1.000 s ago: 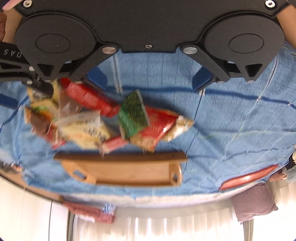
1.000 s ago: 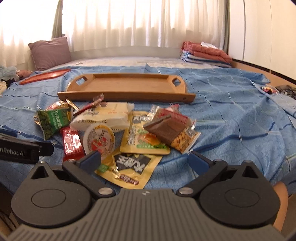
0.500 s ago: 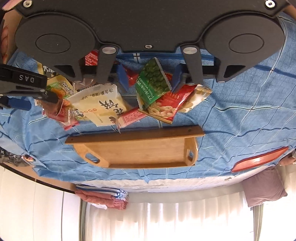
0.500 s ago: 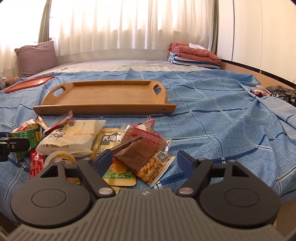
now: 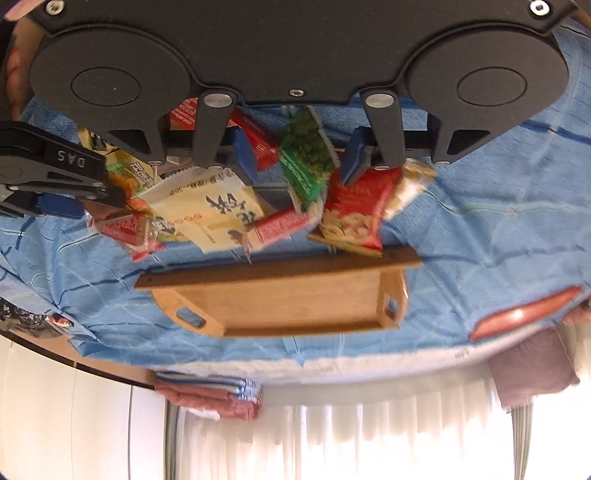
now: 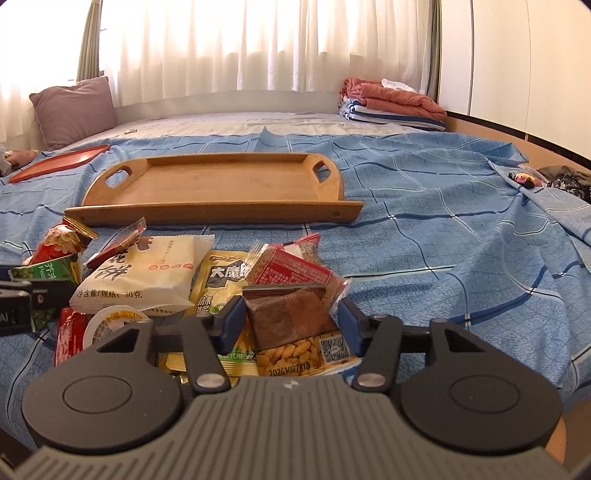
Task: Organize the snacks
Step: 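Grasp the green wasabi-pea bag with the left tool while the right tool grasps the brown almond packet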
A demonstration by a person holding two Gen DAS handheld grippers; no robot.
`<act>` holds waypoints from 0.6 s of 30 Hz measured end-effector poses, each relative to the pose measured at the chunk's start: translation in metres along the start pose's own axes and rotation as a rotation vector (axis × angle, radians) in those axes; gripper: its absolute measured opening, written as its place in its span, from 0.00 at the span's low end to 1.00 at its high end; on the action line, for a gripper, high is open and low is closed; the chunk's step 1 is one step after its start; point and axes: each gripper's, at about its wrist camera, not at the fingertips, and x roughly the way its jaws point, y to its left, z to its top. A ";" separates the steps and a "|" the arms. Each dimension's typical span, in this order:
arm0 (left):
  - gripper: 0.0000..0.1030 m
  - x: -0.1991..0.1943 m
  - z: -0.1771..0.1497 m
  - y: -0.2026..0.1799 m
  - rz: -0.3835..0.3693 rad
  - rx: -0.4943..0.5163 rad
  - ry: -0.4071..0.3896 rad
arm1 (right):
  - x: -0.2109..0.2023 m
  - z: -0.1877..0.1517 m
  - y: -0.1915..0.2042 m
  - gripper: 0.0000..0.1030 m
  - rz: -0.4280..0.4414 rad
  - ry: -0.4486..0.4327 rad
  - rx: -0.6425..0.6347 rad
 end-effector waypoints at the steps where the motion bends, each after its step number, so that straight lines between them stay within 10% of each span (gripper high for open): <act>1: 0.49 -0.004 0.000 -0.001 0.012 0.018 -0.016 | -0.002 0.000 -0.001 0.55 -0.002 0.001 0.001; 9: 0.35 -0.007 -0.006 -0.017 0.010 0.208 -0.028 | -0.006 -0.006 -0.004 0.58 -0.032 -0.008 0.000; 18: 0.20 -0.002 -0.007 0.000 0.026 0.191 0.010 | -0.009 -0.008 -0.007 0.52 -0.022 -0.009 0.031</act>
